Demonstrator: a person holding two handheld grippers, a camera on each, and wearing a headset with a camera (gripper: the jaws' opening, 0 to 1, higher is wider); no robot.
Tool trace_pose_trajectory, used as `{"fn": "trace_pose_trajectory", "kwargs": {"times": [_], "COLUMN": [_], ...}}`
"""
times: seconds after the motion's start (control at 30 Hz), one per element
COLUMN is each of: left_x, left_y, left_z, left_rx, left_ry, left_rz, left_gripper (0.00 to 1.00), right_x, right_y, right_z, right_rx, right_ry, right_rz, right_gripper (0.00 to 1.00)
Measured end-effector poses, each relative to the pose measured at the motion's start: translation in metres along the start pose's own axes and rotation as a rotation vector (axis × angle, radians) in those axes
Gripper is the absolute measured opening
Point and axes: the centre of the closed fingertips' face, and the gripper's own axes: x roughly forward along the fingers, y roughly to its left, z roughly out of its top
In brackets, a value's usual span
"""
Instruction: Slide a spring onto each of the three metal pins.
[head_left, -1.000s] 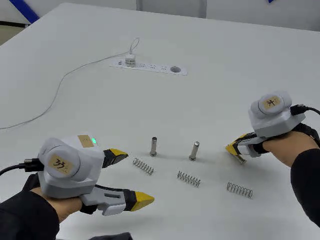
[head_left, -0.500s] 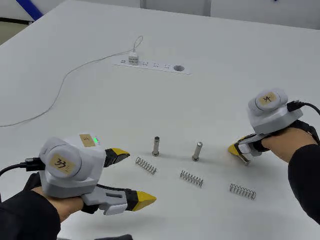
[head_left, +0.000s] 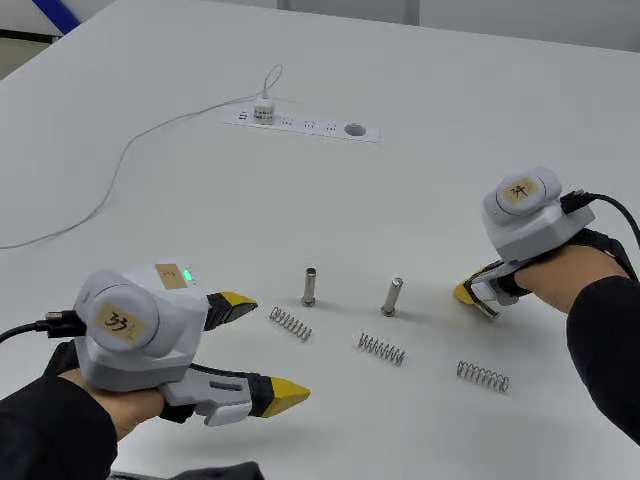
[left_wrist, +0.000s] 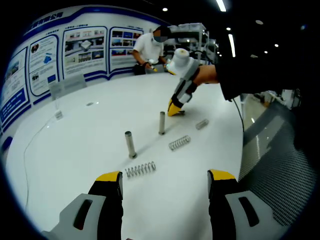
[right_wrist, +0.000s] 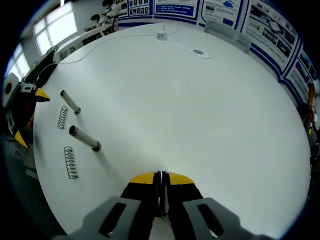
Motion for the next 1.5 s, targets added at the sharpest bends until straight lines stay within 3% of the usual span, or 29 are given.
{"fn": "trace_pose_trajectory", "kwargs": {"times": [0.2, 0.47, 0.6, 1.07, 1.5], "left_x": [0.000, 0.000, -0.001, 0.000, 0.000], "left_y": [0.000, -0.001, -0.002, -0.004, -0.006], "left_z": [0.001, 0.001, 0.002, 0.002, 0.002], "left_rx": [0.002, 0.007, 0.011, 0.027, 0.039], "left_ry": [0.000, -0.002, -0.002, 0.006, 0.011], "left_rz": [-0.001, -0.001, 0.000, -0.004, -0.008], "left_gripper": [0.71, 0.71, 0.71, 0.71, 0.71], "right_x": [0.000, -0.002, -0.005, -0.043, -0.060], "right_y": [-0.001, -0.005, -0.002, -0.001, -0.002], "right_z": [0.000, -0.001, -0.001, -0.001, -0.010], "right_rx": [0.003, 0.112, 0.100, 0.121, 0.138], "right_ry": [0.007, -0.045, -0.046, -0.122, -0.151], "right_rz": [-0.015, -0.011, -0.023, -0.050, -0.072], "right_gripper": [0.09, 0.09, 0.09, 0.09, 0.08]}}
